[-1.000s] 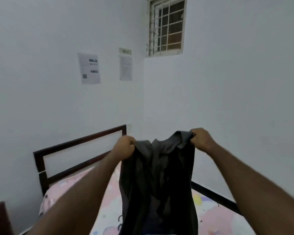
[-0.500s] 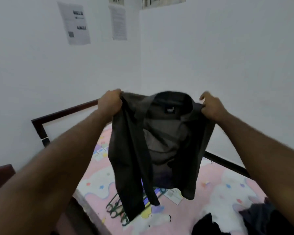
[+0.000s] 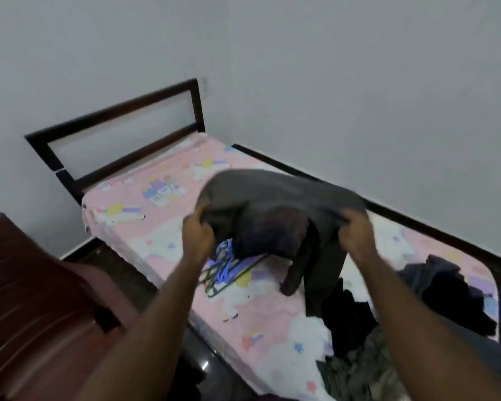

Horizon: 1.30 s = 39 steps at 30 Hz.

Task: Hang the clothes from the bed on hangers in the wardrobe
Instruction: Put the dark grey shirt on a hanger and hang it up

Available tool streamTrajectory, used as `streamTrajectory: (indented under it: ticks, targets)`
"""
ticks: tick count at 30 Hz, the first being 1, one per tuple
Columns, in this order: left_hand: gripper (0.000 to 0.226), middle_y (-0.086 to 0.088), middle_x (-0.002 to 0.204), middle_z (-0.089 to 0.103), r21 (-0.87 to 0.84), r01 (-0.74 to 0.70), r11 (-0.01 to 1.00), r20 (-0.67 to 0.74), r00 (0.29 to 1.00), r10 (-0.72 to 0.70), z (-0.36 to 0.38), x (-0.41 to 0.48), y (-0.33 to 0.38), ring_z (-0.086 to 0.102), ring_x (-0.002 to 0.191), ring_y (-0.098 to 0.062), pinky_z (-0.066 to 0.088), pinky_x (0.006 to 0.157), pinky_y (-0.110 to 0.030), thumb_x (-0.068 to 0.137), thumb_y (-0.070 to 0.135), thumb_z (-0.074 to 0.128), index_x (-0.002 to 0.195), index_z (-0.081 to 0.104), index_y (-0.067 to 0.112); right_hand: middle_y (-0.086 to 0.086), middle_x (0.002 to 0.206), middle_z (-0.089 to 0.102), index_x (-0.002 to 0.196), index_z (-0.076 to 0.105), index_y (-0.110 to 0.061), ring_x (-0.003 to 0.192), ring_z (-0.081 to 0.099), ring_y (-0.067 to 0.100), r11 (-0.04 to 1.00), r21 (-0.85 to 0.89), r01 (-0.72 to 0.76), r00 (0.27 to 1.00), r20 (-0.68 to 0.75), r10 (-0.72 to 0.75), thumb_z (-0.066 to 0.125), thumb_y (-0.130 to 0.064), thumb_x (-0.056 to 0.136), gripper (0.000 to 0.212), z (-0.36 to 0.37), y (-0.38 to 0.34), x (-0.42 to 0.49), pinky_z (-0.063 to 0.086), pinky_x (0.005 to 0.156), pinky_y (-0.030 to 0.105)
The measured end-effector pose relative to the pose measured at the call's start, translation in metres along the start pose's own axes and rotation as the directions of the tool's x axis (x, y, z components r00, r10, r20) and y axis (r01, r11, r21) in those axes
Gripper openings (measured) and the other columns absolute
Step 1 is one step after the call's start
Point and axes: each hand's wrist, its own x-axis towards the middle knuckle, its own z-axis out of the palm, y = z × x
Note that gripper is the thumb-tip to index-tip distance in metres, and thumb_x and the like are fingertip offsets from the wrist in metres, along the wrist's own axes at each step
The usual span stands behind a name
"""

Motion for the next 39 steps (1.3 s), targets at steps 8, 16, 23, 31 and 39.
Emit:
streamTrajectory:
  ticks: [8,16,23,31,39]
  targets:
    - [0.042,-0.011,0.116,0.063,-0.005,0.621,0.784,0.173,0.773,-0.611,0.021,-0.142,-0.124,0.058,0.108,-0.025,0.042,0.09,-0.024,0.092,-0.012,0.036,0.12,0.063,0.005,0.013,0.122,0.066,0.091,0.07,-0.019,0.114,0.057,0.032,0.87,-0.213,-0.445,0.793,0.358,0.494,0.05,-0.001,0.091,0.027,0.073,0.105,-0.16,0.043,0.101,0.036]
    - [0.035,-0.01,0.084,0.063,-0.141,0.619,0.772,0.347,0.762,-0.547,0.022,-0.079,-0.053,0.053,0.063,-0.023,0.038,0.048,-0.021,0.093,0.004,0.035,0.094,0.067,0.017,0.007,0.108,0.07,0.092,0.073,-0.016,0.104,0.061,0.024,0.908,0.137,-0.396,0.895,0.277,0.349,0.048,0.005,0.084,0.034,0.047,0.013,-0.105,0.047,0.093,0.031]
    - [0.027,-0.015,0.097,0.063,-0.459,0.472,0.753,0.156,0.877,-0.455,-0.063,0.033,0.028,0.064,0.082,-0.03,0.056,0.059,-0.035,0.097,-0.002,0.031,0.093,0.055,0.01,0.006,0.08,0.066,0.083,0.071,-0.01,0.075,0.06,0.024,0.907,0.337,-0.251,0.964,0.167,0.205,0.053,-0.003,0.08,0.02,-0.031,-0.06,-0.014,0.054,0.067,0.033]
    - [0.014,-0.019,0.087,0.067,0.185,0.085,0.979,0.642,0.743,-0.186,-0.102,0.038,0.035,0.066,0.081,-0.029,0.059,0.074,-0.042,0.092,-0.002,0.051,0.092,0.065,-0.002,0.009,0.092,0.071,0.095,0.071,-0.007,0.083,0.064,0.02,0.988,0.079,-0.135,0.759,0.649,0.052,0.044,0.017,0.081,0.039,-0.068,-0.077,-0.006,0.053,0.072,0.028]
    - [0.036,-0.007,0.06,0.046,-0.074,0.248,0.966,0.081,0.967,-0.242,-0.074,0.04,0.038,0.045,0.063,-0.021,0.037,0.058,-0.033,0.092,0.027,0.055,0.062,0.051,0.008,0.012,0.073,0.062,0.067,0.061,-0.01,0.066,0.058,0.023,0.771,0.494,-0.402,0.914,0.258,0.311,0.06,-0.001,0.084,0.019,-0.022,-0.091,-0.013,0.05,0.06,0.031]
